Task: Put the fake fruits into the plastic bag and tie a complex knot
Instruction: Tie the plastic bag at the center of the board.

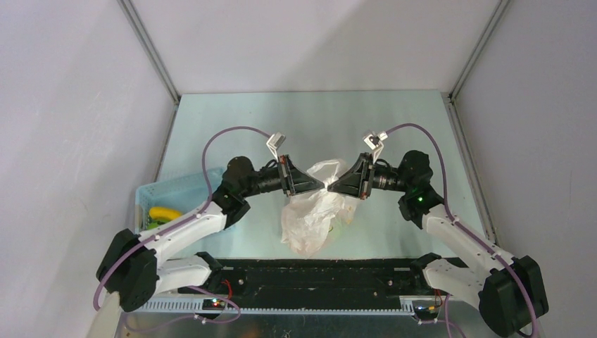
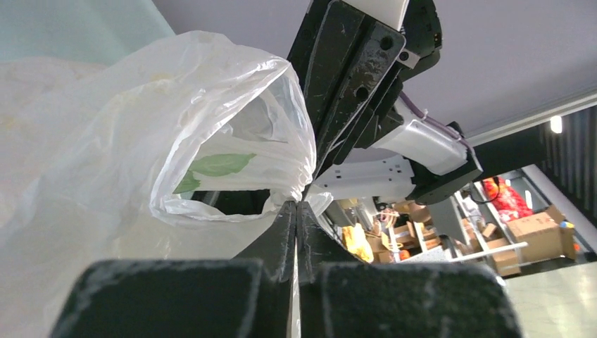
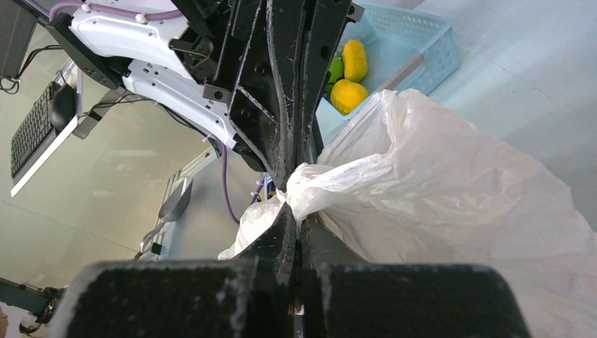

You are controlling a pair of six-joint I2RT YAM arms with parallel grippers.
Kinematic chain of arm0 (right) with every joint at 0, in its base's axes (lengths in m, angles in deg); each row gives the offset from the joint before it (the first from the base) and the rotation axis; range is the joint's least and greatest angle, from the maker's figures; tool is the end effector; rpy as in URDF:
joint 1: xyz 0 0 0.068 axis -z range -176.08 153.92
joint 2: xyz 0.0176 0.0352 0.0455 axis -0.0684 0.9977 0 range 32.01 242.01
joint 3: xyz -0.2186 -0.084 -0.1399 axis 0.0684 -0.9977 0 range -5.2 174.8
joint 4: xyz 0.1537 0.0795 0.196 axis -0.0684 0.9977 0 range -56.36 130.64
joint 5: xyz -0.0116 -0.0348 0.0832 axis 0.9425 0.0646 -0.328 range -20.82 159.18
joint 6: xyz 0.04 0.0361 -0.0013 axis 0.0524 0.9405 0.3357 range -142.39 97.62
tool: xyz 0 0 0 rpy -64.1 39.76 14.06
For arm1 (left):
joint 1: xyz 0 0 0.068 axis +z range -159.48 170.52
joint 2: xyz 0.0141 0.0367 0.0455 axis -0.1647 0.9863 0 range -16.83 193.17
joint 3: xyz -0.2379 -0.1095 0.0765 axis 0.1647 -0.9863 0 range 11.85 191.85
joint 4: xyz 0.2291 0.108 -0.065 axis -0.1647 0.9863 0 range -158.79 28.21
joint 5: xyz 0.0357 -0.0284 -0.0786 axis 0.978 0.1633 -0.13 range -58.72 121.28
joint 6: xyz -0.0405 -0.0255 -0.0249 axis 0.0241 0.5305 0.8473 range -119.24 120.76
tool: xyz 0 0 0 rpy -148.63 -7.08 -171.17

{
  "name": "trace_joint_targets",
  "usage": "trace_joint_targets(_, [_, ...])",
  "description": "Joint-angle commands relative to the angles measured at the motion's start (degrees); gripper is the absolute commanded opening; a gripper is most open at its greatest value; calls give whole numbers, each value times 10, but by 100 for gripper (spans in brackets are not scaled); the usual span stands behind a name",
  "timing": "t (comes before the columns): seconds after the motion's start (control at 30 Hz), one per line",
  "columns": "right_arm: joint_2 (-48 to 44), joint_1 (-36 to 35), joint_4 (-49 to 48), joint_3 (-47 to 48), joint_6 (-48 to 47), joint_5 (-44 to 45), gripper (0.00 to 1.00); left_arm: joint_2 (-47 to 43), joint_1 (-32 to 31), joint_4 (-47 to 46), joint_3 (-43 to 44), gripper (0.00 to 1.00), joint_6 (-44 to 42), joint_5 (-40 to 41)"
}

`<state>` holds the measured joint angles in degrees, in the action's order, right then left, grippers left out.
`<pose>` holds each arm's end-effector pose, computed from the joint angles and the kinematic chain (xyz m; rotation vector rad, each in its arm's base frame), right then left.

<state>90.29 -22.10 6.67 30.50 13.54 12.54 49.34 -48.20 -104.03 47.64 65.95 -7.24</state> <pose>0.1881 0.1249 0.3066 -0.7508 1.5926 1.5487 0.1862 -0.1778 0.2914 0.2454 1.8415 -1.8626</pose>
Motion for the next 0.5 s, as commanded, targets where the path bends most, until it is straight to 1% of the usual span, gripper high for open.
trace_joint_targets(0.0, [-15, 1, 18, 6, -13, 12, 0, -39, 0, 37, 36, 0, -73, 34])
trace_joint_targets(0.07, [-21, 2, 25, 6, -12, 19, 6, -50, 0, 65, 43, 0, -99, 49])
trace_joint_targets(0.13, [-28, 2, 33, 6, -10, 27, 21, -60, 0, 93, 47, 0, -123, 63])
trace_joint_targets(0.17, [-30, 2, 39, 6, -9, 29, 25, -65, 0, 104, 48, 0, -134, 70])
trace_joint_targets(0.2, [-35, 3, 43, 6, -9, 34, 31, -67, 0, 109, 49, 0, -138, 73])
trace_joint_targets(0.4, [-78, 10, 81, 6, -10, 56, 49, -70, 4, 128, 49, 0, -147, 75])
trace_joint_targets(0.47, [-92, 13, 97, 8, -13, 63, 51, -70, 4, 138, 52, 0, -152, 74])
